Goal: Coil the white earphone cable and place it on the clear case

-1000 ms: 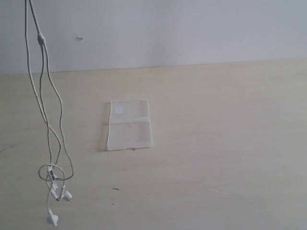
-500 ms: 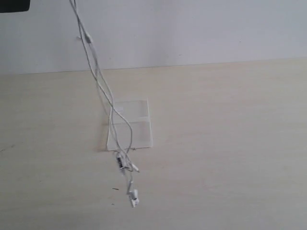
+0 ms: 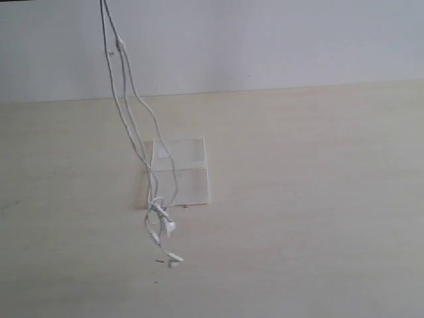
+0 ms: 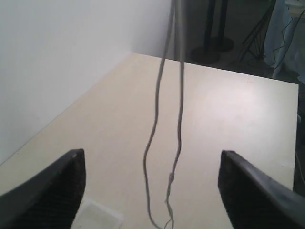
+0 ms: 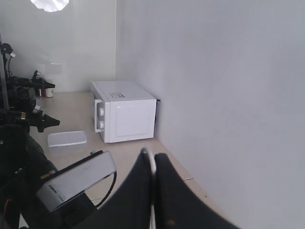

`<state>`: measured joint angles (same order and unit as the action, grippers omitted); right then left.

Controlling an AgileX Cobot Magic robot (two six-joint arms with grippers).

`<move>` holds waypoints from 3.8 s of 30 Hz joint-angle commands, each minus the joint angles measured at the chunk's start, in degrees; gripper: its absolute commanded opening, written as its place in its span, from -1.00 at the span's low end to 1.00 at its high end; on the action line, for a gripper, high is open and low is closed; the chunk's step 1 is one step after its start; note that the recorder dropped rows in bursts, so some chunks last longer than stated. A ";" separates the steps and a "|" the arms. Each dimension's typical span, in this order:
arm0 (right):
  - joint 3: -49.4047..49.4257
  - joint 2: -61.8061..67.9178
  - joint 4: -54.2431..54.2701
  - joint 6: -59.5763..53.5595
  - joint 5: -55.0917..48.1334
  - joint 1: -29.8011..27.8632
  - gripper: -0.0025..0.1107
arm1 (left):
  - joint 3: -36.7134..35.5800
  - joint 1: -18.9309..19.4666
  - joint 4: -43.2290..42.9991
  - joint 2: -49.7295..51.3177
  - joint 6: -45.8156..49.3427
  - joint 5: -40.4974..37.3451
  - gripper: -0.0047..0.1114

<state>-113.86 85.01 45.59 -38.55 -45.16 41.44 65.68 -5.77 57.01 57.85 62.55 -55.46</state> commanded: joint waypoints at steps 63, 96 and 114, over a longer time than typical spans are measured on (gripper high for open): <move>-0.38 -0.03 0.60 -3.85 1.12 -0.11 -0.96 | 0.31 -1.20 -3.10 2.76 1.74 -2.52 0.36; -0.38 -0.03 6.35 -6.85 2.30 -0.11 -0.96 | -1.99 -1.20 5.55 6.53 3.51 -1.60 0.55; -0.38 -0.13 6.80 -7.21 1.62 -0.11 -0.96 | -2.08 -1.20 8.56 10.23 7.51 -1.16 0.07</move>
<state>-113.86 84.91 51.73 -45.23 -43.74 41.44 63.81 -6.64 64.33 67.64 69.62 -56.73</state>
